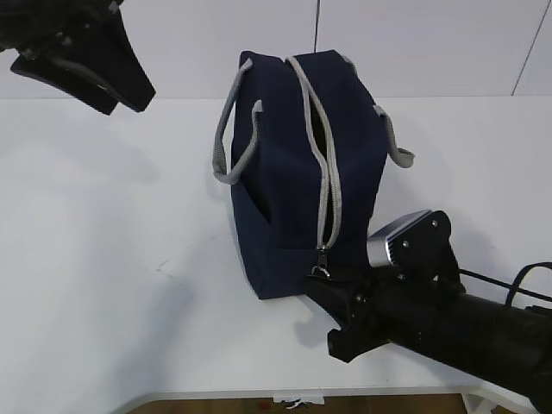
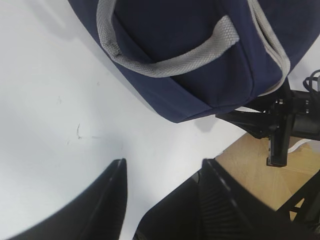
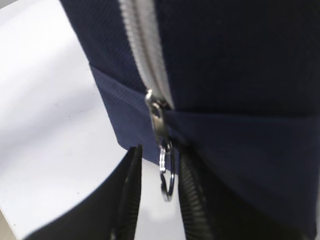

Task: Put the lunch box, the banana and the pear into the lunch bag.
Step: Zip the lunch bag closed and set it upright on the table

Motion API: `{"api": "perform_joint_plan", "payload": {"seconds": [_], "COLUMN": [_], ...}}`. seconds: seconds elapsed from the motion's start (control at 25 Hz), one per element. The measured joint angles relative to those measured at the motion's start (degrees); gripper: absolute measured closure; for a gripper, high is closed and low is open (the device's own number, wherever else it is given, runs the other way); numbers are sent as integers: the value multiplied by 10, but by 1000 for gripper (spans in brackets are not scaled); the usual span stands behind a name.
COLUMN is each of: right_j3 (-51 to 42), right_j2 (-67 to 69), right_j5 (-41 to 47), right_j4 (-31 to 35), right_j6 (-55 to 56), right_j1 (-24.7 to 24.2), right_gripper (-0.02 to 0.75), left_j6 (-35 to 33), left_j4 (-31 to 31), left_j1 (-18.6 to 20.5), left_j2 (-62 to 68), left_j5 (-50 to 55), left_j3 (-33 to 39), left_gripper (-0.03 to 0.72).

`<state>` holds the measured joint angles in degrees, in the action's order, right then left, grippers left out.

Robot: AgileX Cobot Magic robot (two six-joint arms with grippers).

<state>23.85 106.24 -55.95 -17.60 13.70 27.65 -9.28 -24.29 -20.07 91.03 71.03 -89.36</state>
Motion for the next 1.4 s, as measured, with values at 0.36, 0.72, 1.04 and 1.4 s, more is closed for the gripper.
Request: {"api": "perform_joint_plan", "payload": {"seconds": [0.36, 0.72, 1.04, 1.4], "right_j3": [-7, -7, -13, -30], "right_j2": [0, 0, -25, -92], "right_j5": [1, 1, 5, 49], "right_j4": [0, 0, -3, -5], "right_j6": [2, 10, 25, 27], "right_j1": [0, 0, 0, 0], "right_gripper": [686, 737, 737, 737], "left_j6": [0, 0, 1, 1], "left_j4": [-1, -12, -23, -24], "left_j1": [0, 0, 0, 0], "left_j2": [0, 0, 0, 0], "left_j5": [0, 0, 0, 0], "left_j3": [0, 0, 0, 0], "left_gripper": [327, 327, 327, 327]}}
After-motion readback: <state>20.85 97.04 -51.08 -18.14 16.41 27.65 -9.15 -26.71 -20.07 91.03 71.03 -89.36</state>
